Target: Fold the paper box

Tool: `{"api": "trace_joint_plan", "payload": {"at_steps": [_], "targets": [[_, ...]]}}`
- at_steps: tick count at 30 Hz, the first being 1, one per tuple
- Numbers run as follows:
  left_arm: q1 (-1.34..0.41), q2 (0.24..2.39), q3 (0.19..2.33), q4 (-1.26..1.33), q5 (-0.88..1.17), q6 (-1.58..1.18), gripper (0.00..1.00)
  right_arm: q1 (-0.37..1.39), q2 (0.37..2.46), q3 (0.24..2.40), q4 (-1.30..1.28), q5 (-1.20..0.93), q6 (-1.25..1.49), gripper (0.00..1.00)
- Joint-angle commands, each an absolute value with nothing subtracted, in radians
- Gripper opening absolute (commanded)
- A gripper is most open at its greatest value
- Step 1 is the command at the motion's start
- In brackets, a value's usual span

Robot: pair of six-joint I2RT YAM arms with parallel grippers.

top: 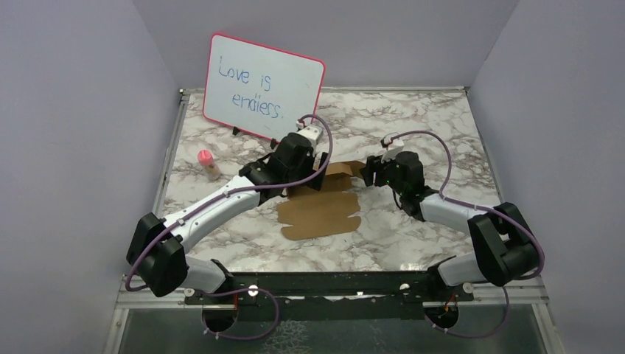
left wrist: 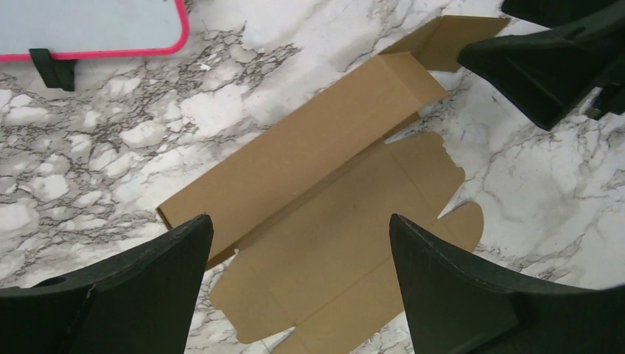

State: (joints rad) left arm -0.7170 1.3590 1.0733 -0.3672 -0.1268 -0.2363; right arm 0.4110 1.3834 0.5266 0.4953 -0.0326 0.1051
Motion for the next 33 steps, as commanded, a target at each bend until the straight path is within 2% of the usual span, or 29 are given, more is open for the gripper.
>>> {"api": "trace_joint_plan", "payload": {"at_steps": [1, 6, 15, 19, 25, 33], "targets": [[-0.818, 1.361, 1.088, -0.348, -0.281, -0.307, 0.9, 0.406, 1.431, 0.577, 0.521, -0.14, 0.081, 0.61], [-0.905, 1.379, 1.033, -0.26, -0.345, -0.389, 0.88, 0.404, 1.454, 0.59, 0.533, -0.149, 0.07, 0.54], [-0.977, 1.447, 0.936, -0.083, -0.388, -0.439, 0.84, 0.404, 1.44, 0.574, 0.504, -0.26, 0.09, 0.25], [-1.002, 1.466, 0.847, 0.06, -0.427, -0.437, 0.84, 0.404, 1.408, 0.524, 0.544, -0.302, 0.125, 0.15], [-1.02, 1.534, 0.742, 0.276, -0.518, -0.441, 0.84, 0.406, 1.364, 0.484, 0.572, -0.314, 0.166, 0.05], [-1.062, 1.641, 0.716, 0.467, -0.651, -0.361, 0.85, 0.418, 1.337, 0.469, 0.577, -0.317, 0.169, 0.03]]}}
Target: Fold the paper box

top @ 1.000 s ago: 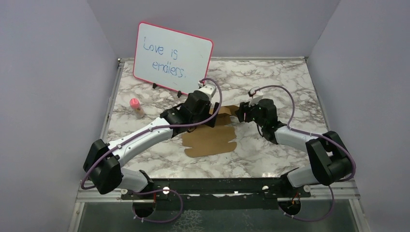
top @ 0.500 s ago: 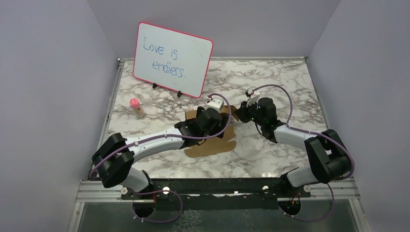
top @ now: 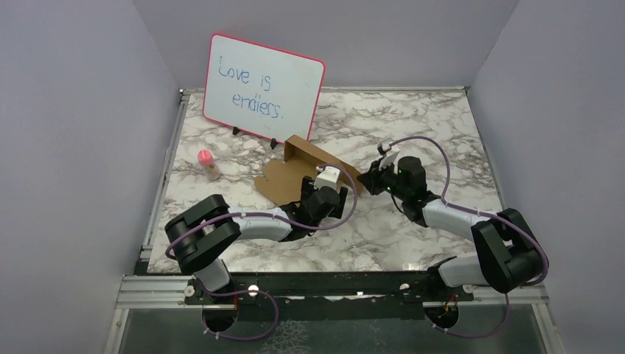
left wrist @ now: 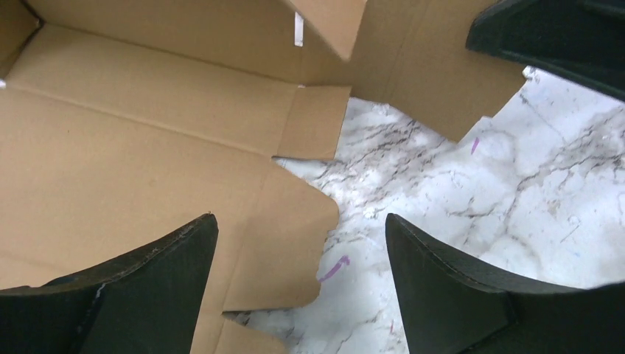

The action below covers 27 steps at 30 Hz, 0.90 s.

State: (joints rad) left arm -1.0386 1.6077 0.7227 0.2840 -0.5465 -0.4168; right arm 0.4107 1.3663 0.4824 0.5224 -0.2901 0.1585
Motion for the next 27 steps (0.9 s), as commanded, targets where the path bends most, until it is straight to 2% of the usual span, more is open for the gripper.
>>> {"api": "trace_joint_plan", "payload": {"at_steps": [1, 11, 16, 22, 27], "targets": [[-1.063, 1.651, 0.714, 0.487, -0.654, -0.346, 0.85, 0.419, 1.335, 0.469, 0.576, -0.317, 0.165, 0.03], [-1.06, 1.757, 0.708, 0.654, -0.723, -0.196, 0.86, 0.432, 1.338, 0.474, 0.572, -0.334, 0.15, 0.03], [-1.037, 1.807, 0.724, 0.684, -0.732, -0.156, 0.82, 0.437, 1.343, 0.476, 0.571, -0.349, 0.142, 0.03], [-0.996, 1.83, 0.725, 0.713, -0.717, -0.124, 0.7, 0.44, 1.341, 0.478, 0.569, -0.354, 0.136, 0.03], [-0.955, 1.804, 0.695, 0.751, -0.637, -0.138, 0.56, 0.443, 1.352, 0.479, 0.569, -0.362, 0.133, 0.03]]}}
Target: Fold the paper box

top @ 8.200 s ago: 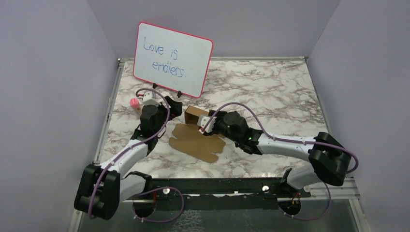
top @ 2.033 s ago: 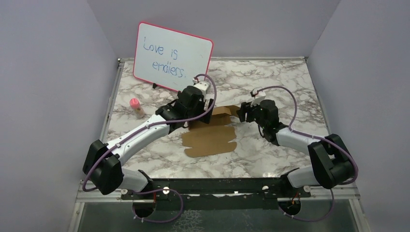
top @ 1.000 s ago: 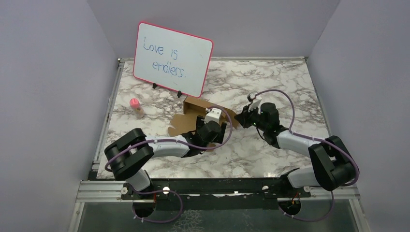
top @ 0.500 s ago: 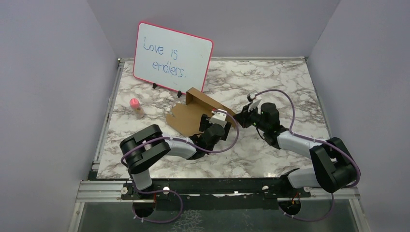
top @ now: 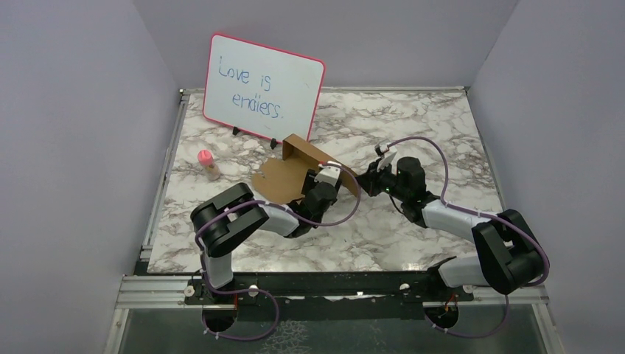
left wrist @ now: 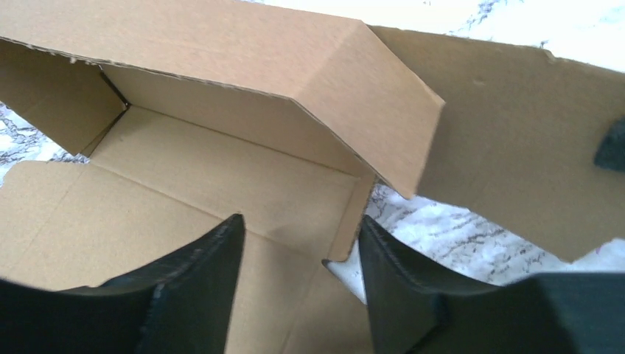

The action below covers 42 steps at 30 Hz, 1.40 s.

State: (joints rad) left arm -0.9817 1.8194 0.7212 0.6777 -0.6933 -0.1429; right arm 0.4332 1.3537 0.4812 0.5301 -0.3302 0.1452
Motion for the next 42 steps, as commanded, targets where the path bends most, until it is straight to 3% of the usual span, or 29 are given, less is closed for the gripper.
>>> {"api": "trace_joint_plan", "payload": {"at_steps": [1, 4, 7, 11, 16, 21, 26, 42], "targets": [[-0.946, 1.798, 0.687, 0.759, -0.62, -0.144, 0.54, 0.443, 1.354, 0.48, 0.572, -0.365, 0.132, 0.03], [-0.917, 1.79, 0.674, 0.769, -0.558, -0.17, 0.48, 0.443, 1.356, 0.479, 0.582, -0.379, 0.131, 0.04], [-0.886, 1.794, 0.661, 0.775, -0.499, -0.201, 0.47, 0.442, 1.357, 0.478, 0.592, -0.401, 0.13, 0.07], [-0.864, 1.813, 0.651, 0.789, -0.445, -0.23, 0.47, 0.443, 1.334, 0.479, 0.596, -0.413, 0.139, 0.17], [-0.851, 1.828, 0.633, 0.815, -0.406, -0.259, 0.47, 0.442, 1.271, 0.5, 0.528, -0.347, 0.145, 0.29], [-0.825, 1.828, 0.615, 0.83, -0.375, -0.281, 0.47, 0.435, 1.25, 0.552, 0.456, -0.237, 0.13, 0.31], [-0.791, 1.828, 0.593, 0.851, -0.33, -0.309, 0.46, 0.433, 1.367, 0.637, 0.415, -0.224, 0.1, 0.31], [-0.708, 1.888, 0.558, 0.912, -0.2, -0.412, 0.39, 0.461, 1.711, 0.756, 0.553, -0.539, 0.029, 0.39]]}}
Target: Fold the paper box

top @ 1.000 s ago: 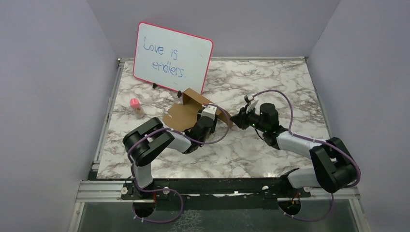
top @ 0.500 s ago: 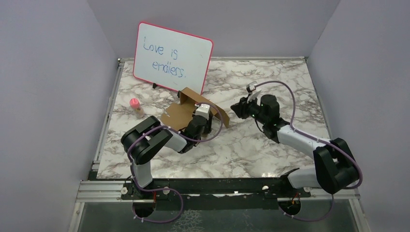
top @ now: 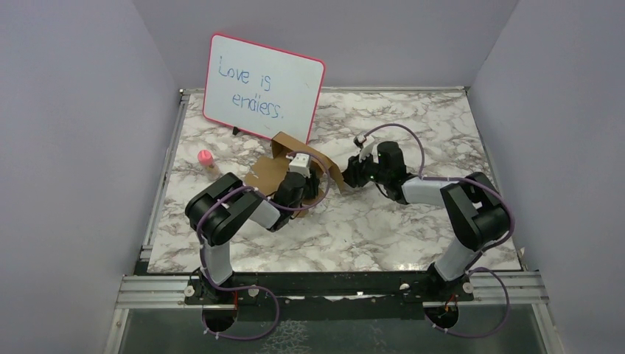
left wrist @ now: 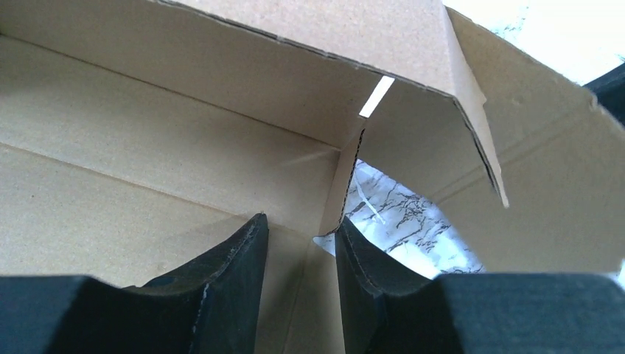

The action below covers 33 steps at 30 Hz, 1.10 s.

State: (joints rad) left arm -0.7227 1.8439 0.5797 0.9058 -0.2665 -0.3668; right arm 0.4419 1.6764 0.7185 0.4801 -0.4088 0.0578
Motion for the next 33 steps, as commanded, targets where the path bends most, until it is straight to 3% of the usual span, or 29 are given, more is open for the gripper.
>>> {"api": "trace_joint_plan", "payload": {"at_steps": [1, 18, 33], "targets": [[-0.705, 1.894, 0.557, 0.915, -0.193, -0.417, 0.39, 0.468, 1.72, 0.758, 0.565, -0.555, 0.026, 0.39], [-0.701, 1.89, 0.54, 0.93, -0.134, -0.439, 0.38, 0.492, 1.832, 0.769, 0.792, -0.582, 0.122, 0.41], [-0.681, 1.7, 0.477, 0.858, -0.08, -0.48, 0.55, 0.498, 1.871, 0.767, 0.81, -0.608, 0.124, 0.41]]}}
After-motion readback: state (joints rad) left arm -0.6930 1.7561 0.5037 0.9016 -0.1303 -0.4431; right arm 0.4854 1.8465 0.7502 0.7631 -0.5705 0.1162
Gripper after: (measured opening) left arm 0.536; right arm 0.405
